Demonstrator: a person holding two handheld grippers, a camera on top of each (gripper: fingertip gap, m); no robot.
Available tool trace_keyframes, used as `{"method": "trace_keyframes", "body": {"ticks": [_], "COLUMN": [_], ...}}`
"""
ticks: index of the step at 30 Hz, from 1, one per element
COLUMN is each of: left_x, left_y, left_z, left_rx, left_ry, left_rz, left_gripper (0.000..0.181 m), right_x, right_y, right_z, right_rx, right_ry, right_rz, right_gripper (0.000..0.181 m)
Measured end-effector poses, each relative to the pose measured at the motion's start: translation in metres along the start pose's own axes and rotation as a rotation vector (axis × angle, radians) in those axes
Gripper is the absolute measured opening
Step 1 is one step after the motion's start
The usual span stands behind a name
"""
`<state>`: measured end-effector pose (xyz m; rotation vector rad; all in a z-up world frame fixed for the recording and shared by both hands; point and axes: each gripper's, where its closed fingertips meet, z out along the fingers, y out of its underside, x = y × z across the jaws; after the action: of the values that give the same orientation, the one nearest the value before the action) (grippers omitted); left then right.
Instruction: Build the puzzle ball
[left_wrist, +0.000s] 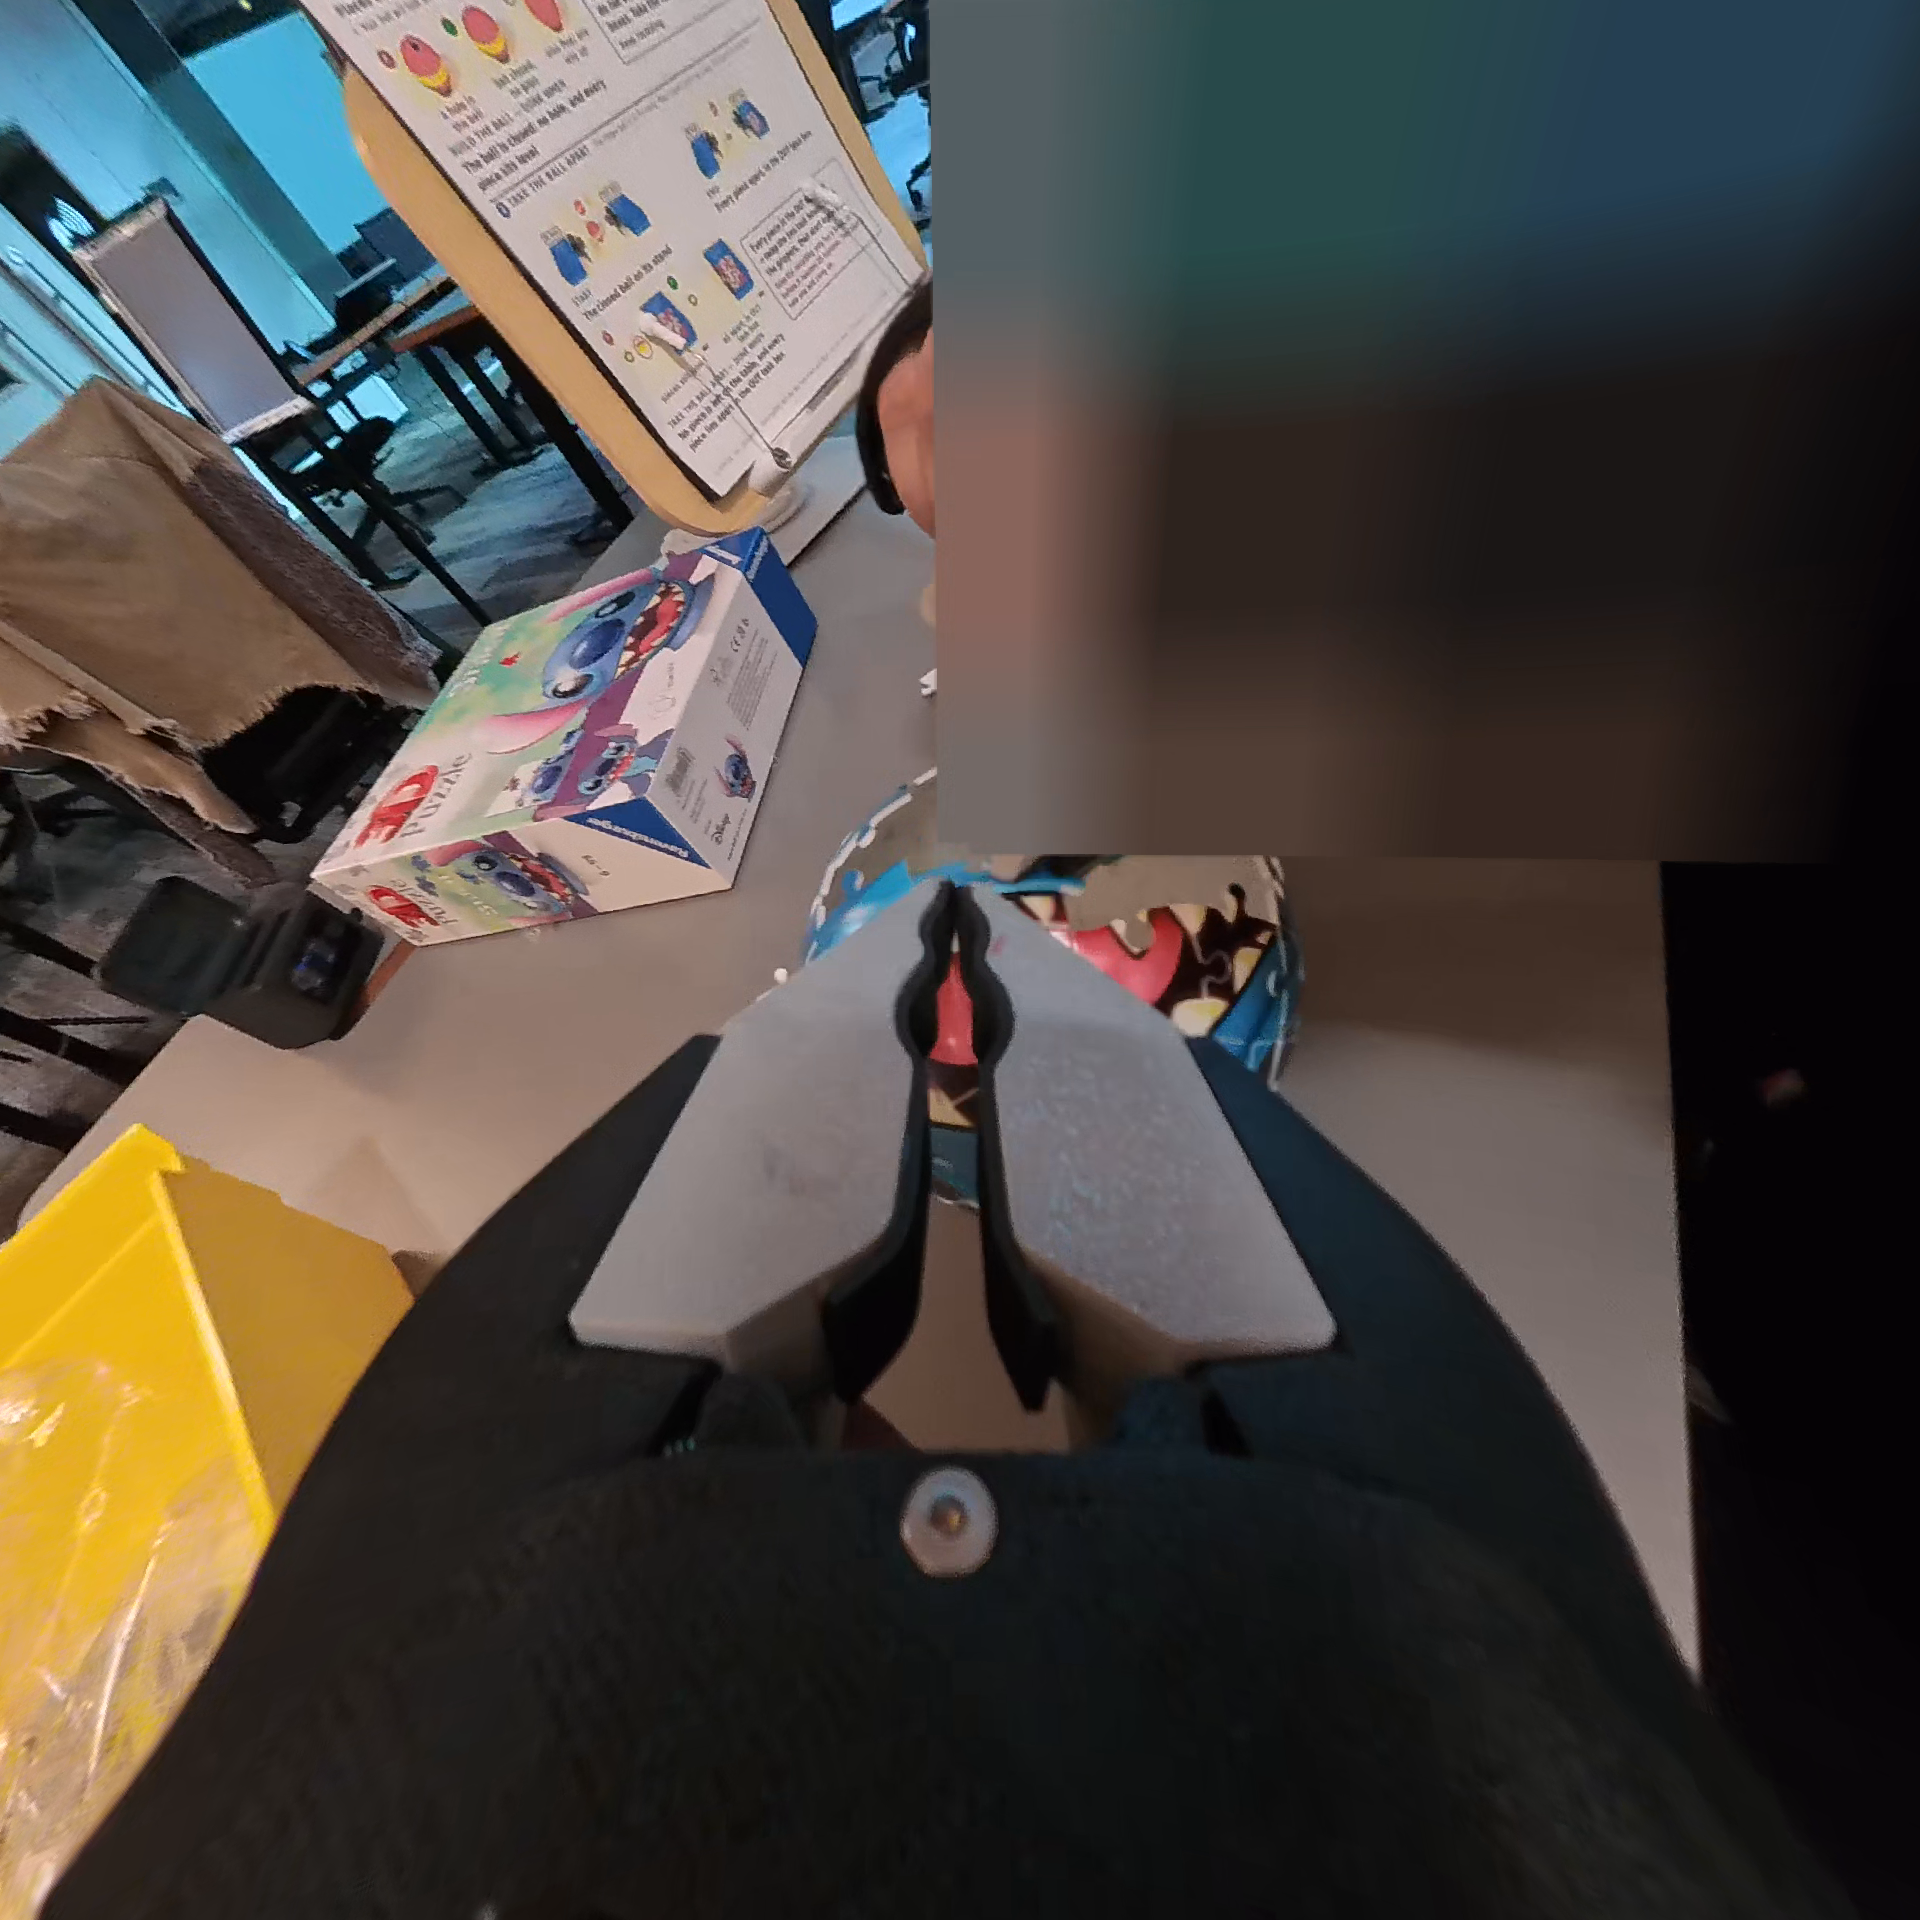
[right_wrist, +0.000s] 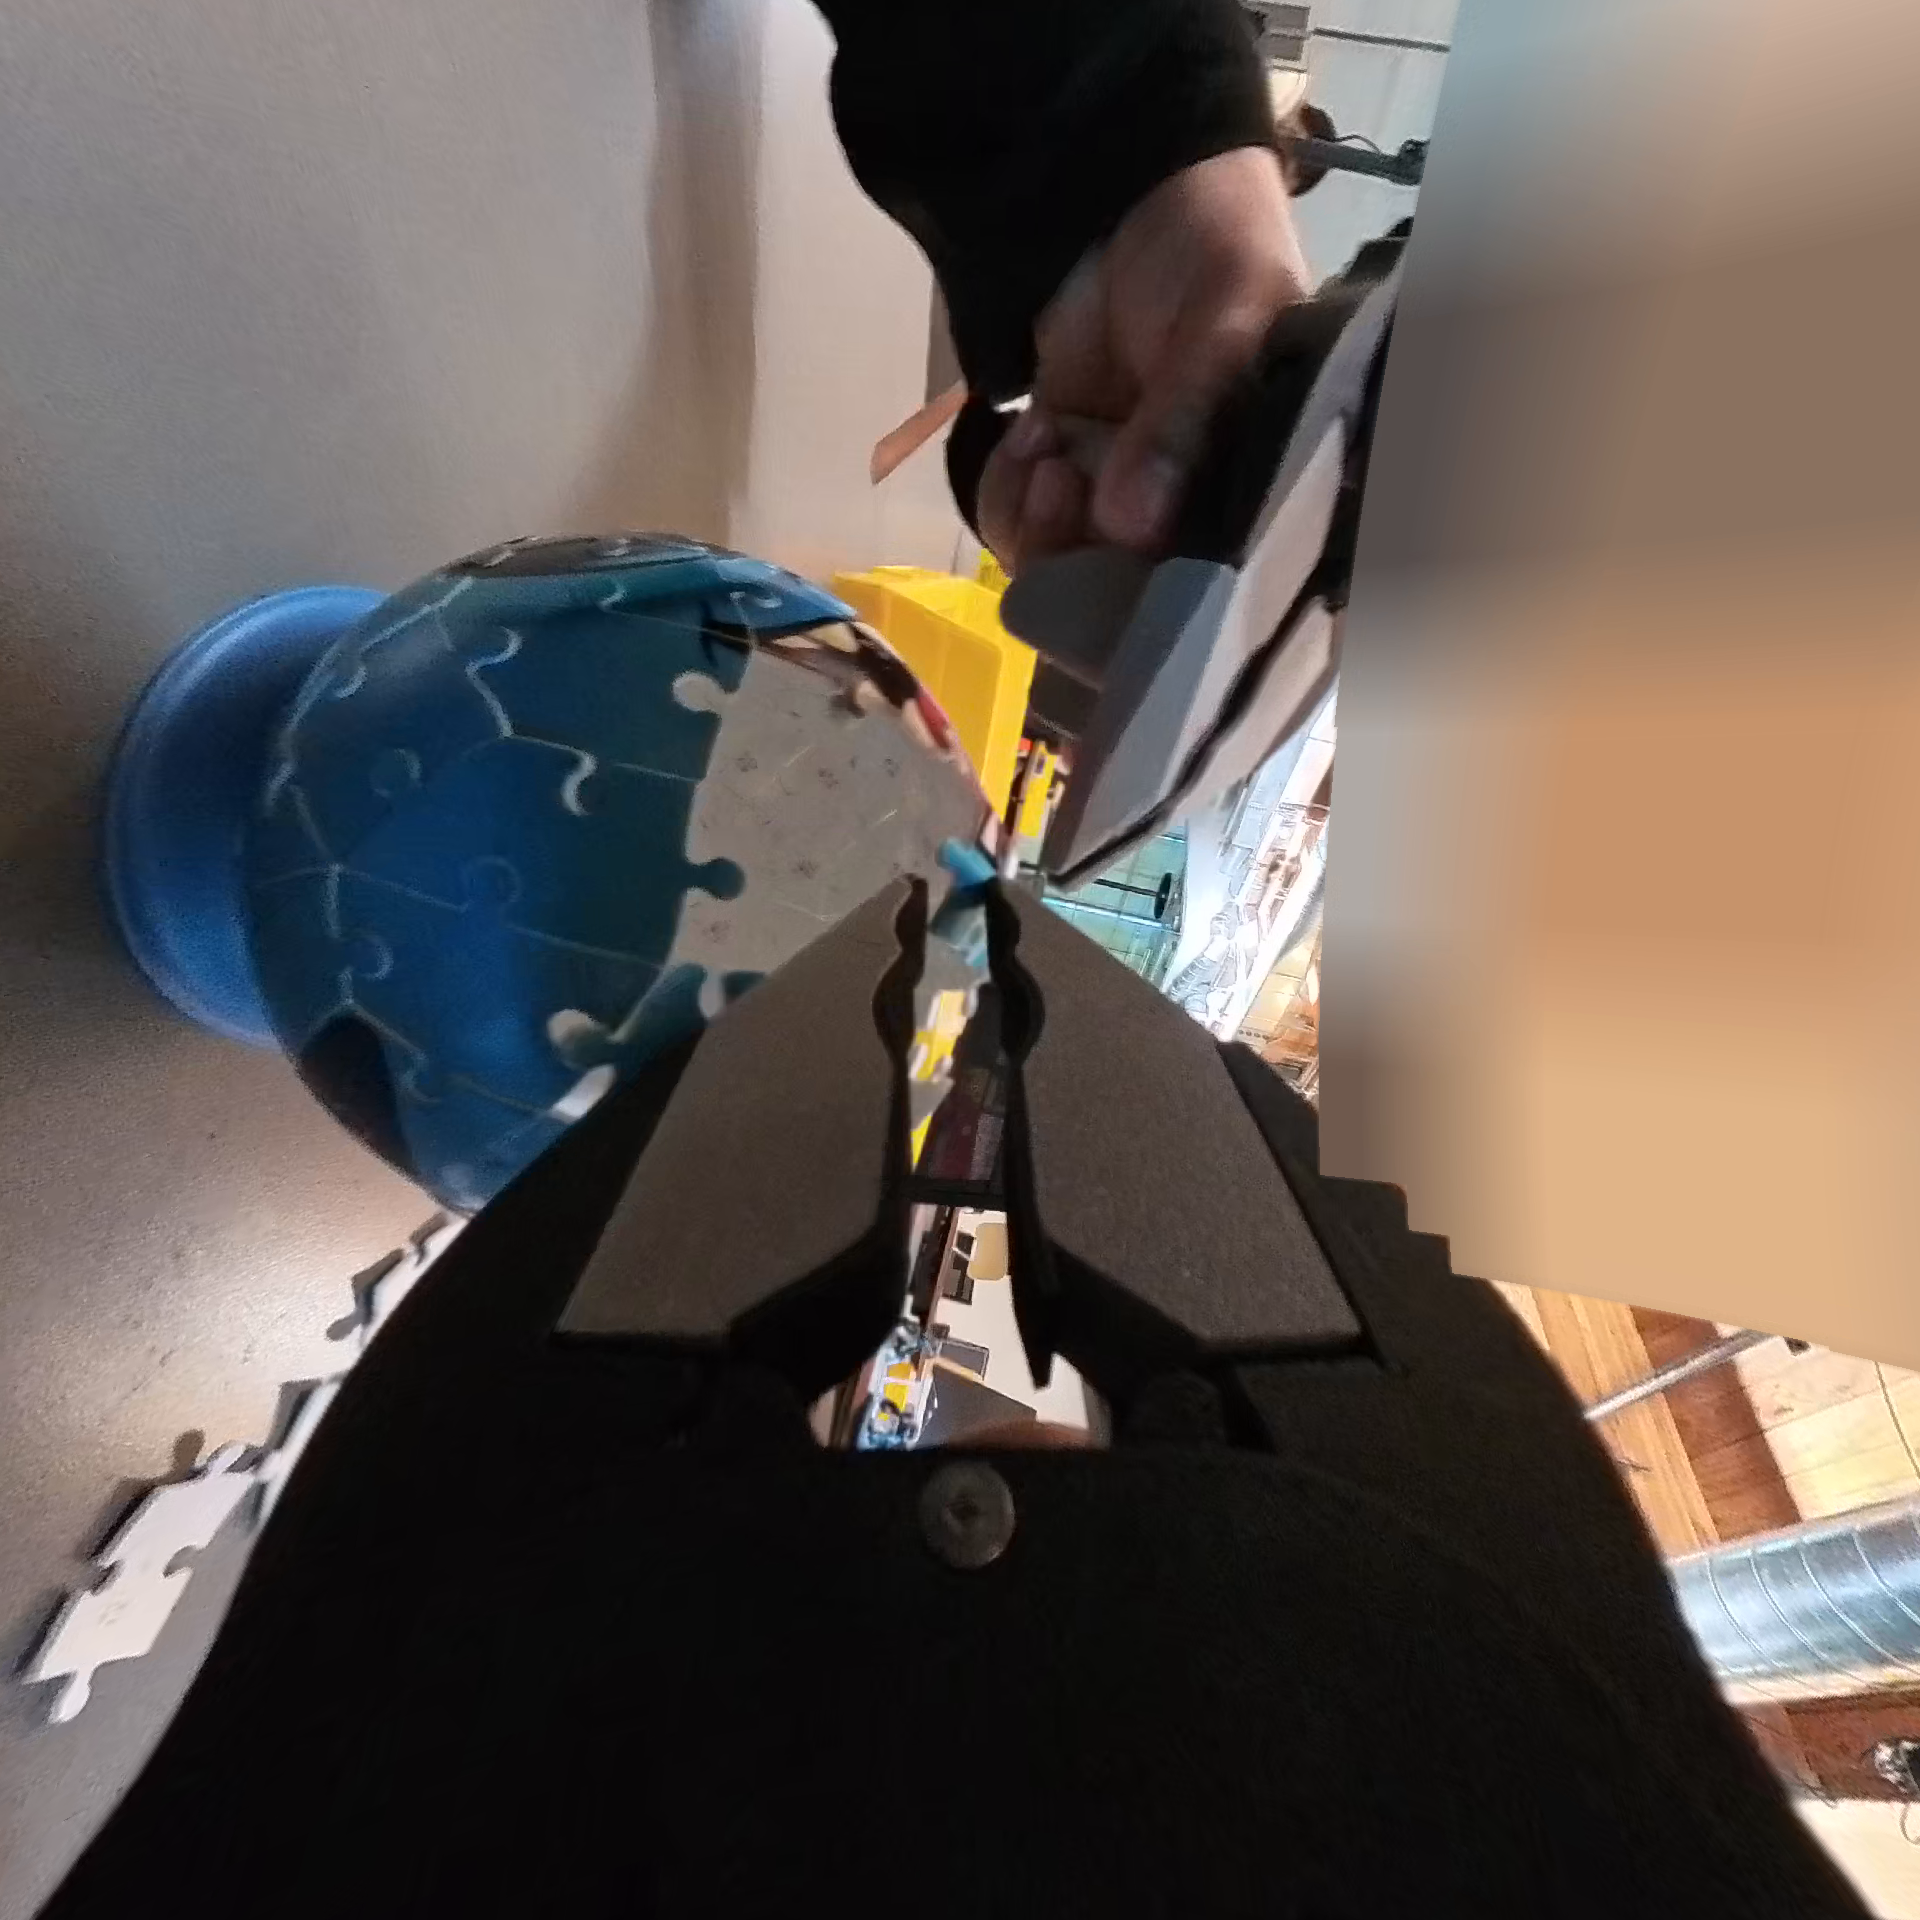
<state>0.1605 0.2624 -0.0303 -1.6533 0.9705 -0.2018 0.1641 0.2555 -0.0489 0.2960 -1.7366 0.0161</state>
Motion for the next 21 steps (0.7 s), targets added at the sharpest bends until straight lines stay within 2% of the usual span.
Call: {"method": "trace_keyframes", "body": {"ticks": [2,4,6,10,15,21], "left_x": [0.0,-0.003,-0.006,-0.005,-0.006,-0.007], "left_y": [0.005,0.002,0.001,0.003,0.001,0.008], "left_z": [0.003,0.003,-0.001,-0.002,-0.009,-0.013], "left_rx": [-0.018,0.005,0.018,0.012,0.018,0.032], "left_ry": [-0.002,-0.02,-0.028,-0.036,-0.066,-0.089], "left_rz": [0.001,-0.007,-0.017,-0.009,-0.001,-0.033], "left_gripper": [0.0,0.0,0.0,0.0,0.0,0.0], "right_x": [-0.001,0.013,0.018,0.013,0.013,0.028], "right_y": [0.001,0.004,0.005,0.009,0.003,-0.001], "right_z": [0.002,0.0,-0.001,0.0,0.0,-0.008], "right_rx": [-0.008,-0.025,-0.023,-0.062,-0.044,0.01], "right_ry": [0.013,0.074,0.054,0.063,0.065,0.105], "right_rz": [-0.012,0.061,0.11,-0.037,-0.046,0.044], "right_gripper": [0.009,0.0,0.0,0.0,0.0,0.0]}}
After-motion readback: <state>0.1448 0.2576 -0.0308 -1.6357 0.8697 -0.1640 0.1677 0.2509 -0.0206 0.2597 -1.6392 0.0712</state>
